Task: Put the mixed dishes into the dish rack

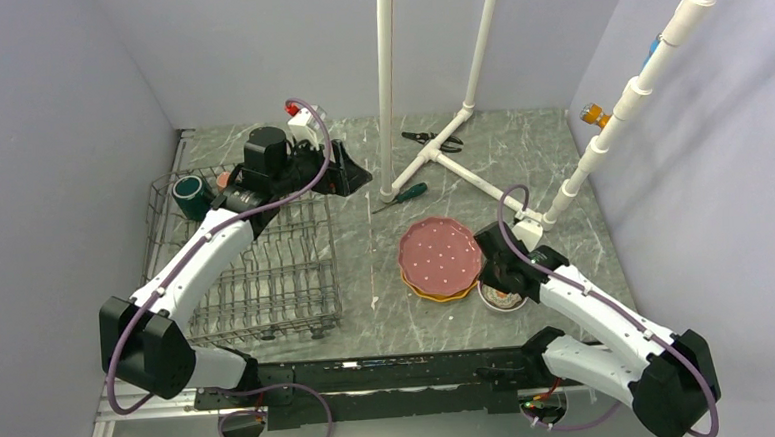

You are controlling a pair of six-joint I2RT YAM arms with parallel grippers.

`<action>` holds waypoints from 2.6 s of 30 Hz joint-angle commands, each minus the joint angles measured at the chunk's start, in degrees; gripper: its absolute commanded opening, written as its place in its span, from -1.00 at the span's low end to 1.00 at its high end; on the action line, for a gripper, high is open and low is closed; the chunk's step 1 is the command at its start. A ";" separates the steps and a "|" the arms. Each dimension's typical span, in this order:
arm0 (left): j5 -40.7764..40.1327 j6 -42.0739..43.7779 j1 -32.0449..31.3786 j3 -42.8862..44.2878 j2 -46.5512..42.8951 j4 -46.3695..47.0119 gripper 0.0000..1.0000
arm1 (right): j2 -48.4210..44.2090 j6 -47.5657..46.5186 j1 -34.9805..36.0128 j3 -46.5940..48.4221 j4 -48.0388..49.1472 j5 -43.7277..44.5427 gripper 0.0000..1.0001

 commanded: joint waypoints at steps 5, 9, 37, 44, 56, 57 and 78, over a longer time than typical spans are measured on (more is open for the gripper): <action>1.68 0.40 -0.39 2.13 0.29 1.63 0.90 | 2.00 -0.25 -0.42 -1.06 2.76 -0.64 -0.46; 1.73 0.44 -0.36 2.15 0.29 1.58 0.89 | 3.18 -0.48 -0.55 -1.95 4.35 -0.48 -0.46; 1.79 0.22 -0.58 2.10 0.22 1.58 0.89 | -4.65 2.85 -1.07 -2.86 -0.03 5.69 -1.00; 1.94 -0.04 -0.66 1.95 0.51 1.63 0.89 | -7.19 1.71 -1.10 -2.77 0.87 6.19 -1.00; 2.35 -0.40 -0.66 2.13 1.24 1.58 0.89 | -7.51 0.88 -1.05 0.57 -1.78 4.93 -1.00; 2.39 -0.47 -0.65 2.13 1.28 1.62 0.90 | -7.09 0.84 -1.08 1.05 -2.13 4.59 -1.00; 7.85 -3.65 -0.71 -0.62 0.47 9.86 0.85 | -13.87 -4.17 -1.09 13.68 1.41 3.16 -1.00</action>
